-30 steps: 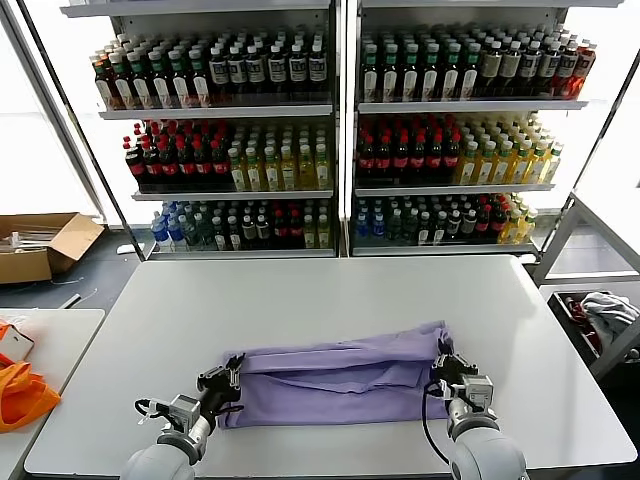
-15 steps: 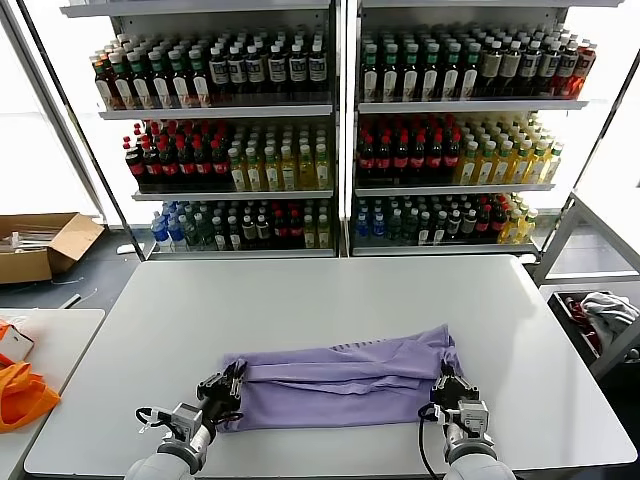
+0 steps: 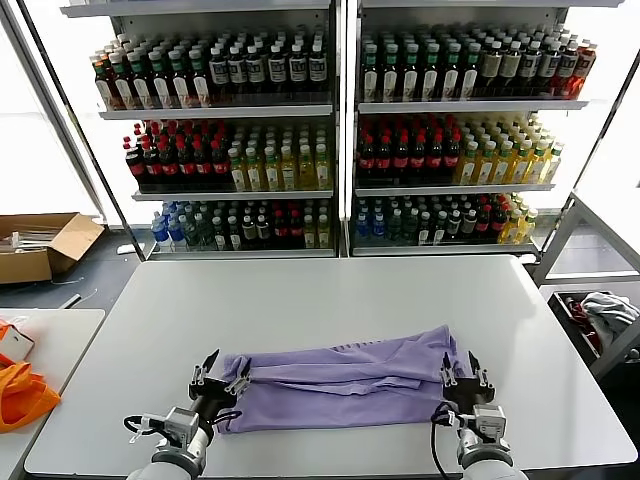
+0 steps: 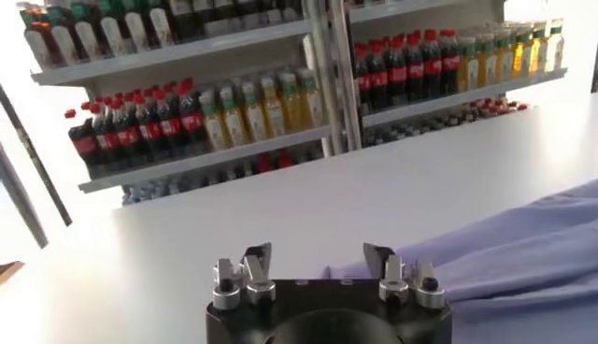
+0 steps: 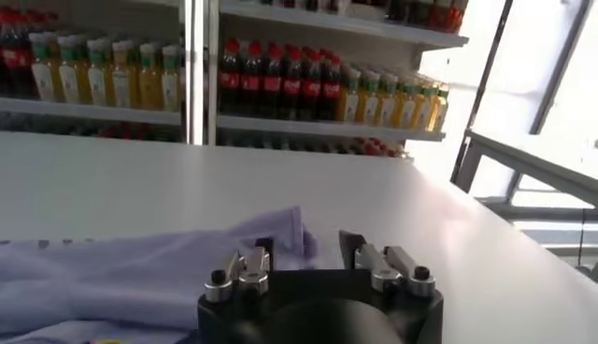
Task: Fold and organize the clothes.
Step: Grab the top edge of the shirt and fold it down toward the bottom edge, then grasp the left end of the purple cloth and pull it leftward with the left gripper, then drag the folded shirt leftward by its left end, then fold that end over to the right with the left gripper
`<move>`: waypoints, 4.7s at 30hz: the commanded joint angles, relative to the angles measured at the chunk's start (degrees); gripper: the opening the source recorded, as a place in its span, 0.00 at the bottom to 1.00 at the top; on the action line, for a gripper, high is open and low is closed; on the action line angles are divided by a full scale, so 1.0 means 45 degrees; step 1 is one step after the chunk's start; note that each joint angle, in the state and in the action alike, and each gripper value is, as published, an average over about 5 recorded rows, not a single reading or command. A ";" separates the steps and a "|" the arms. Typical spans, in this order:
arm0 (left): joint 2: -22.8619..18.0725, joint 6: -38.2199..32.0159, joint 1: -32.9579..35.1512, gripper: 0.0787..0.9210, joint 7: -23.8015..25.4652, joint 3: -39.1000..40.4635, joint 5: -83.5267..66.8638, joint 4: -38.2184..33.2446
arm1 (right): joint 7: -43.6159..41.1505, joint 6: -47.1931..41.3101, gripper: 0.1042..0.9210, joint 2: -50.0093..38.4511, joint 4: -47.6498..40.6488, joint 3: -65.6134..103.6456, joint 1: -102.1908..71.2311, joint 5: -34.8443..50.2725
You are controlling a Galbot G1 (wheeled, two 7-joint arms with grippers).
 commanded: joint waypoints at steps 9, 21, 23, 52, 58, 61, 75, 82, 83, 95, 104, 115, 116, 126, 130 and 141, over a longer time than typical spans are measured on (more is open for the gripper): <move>-0.1870 0.0338 0.0552 0.88 -0.1086 -0.0652 -0.1455 -0.0306 | 0.0361 0.0577 0.84 -0.0635 0.2434 0.0615 -0.0782 0.0864; -0.2005 0.0245 0.0464 0.88 -0.0831 -0.0449 -0.1808 0.0331 | 0.0391 0.0563 0.88 -0.0756 0.2442 0.0405 -0.0854 0.0851; -0.2017 0.0249 0.0423 0.88 -0.0811 -0.0429 -0.1813 0.0469 | 0.0387 0.0581 0.88 -0.0739 0.2420 0.0333 -0.0885 0.0819; -0.1911 0.0051 0.0209 0.27 -0.0494 -0.0516 -0.1663 0.1455 | 0.0386 0.0586 0.88 -0.0667 0.2288 0.0043 -0.0715 0.0818; -0.1787 -0.0174 0.0177 0.07 -0.0499 -0.0882 -0.1655 0.1444 | 0.0413 0.0564 0.88 -0.0695 0.2243 0.0042 -0.0560 0.0819; -0.1598 -0.0293 0.0138 0.02 -0.0492 -0.1327 -0.1673 0.1278 | 0.0410 0.0548 0.88 -0.0742 0.2253 0.0050 -0.0505 0.0830; 0.2418 -0.0593 0.0391 0.02 0.0113 -0.6843 -0.2746 0.0591 | 0.0460 0.0486 0.88 -0.0853 0.2253 0.0036 -0.0007 0.1088; 0.4583 -0.0736 0.0448 0.02 0.0789 -0.8761 -0.2867 0.1972 | 0.0492 0.0501 0.88 -0.0783 0.2379 0.0089 -0.0042 0.1138; 0.4587 -0.0753 0.0551 0.02 0.0831 -0.8642 -0.2847 0.1870 | 0.0499 0.0502 0.88 -0.0747 0.2394 0.0103 -0.0053 0.1125; 0.0818 -0.0252 0.0309 0.02 0.0806 -0.2741 -0.0643 0.0242 | 0.0568 0.0544 0.88 -0.0336 0.2699 0.0470 -0.0832 0.0926; 0.0133 0.0467 -0.0530 0.02 0.0333 -0.0044 -0.1479 0.0545 | 0.0561 0.0603 0.88 -0.0134 0.3181 0.0951 -0.1676 0.0754; -0.0050 0.1175 -0.1292 0.02 -0.0065 0.2065 -0.1445 -0.0226 | 0.0571 0.0786 0.88 0.0204 0.3364 0.1329 -0.2330 0.0481; -0.0050 0.1220 -0.1346 0.02 -0.0077 0.2189 -0.1453 -0.0264 | 0.0572 0.0802 0.88 0.0243 0.3362 0.1330 -0.2367 0.0445; -0.0330 0.1378 -0.1732 0.02 -0.0073 0.3053 -0.1322 0.0283 | 0.0547 0.0884 0.88 0.0622 0.3329 0.1252 -0.2505 0.0099; -0.0493 0.1269 -0.1971 0.02 -0.0027 0.3094 -0.1287 0.0991 | 0.0518 0.0899 0.88 0.0668 0.3273 0.1227 -0.2494 0.0023; -0.0779 0.0461 -0.1740 0.33 0.0011 0.3217 -0.4390 0.0221 | 0.0492 0.0971 0.88 0.0519 0.2886 0.1032 -0.2214 -0.0006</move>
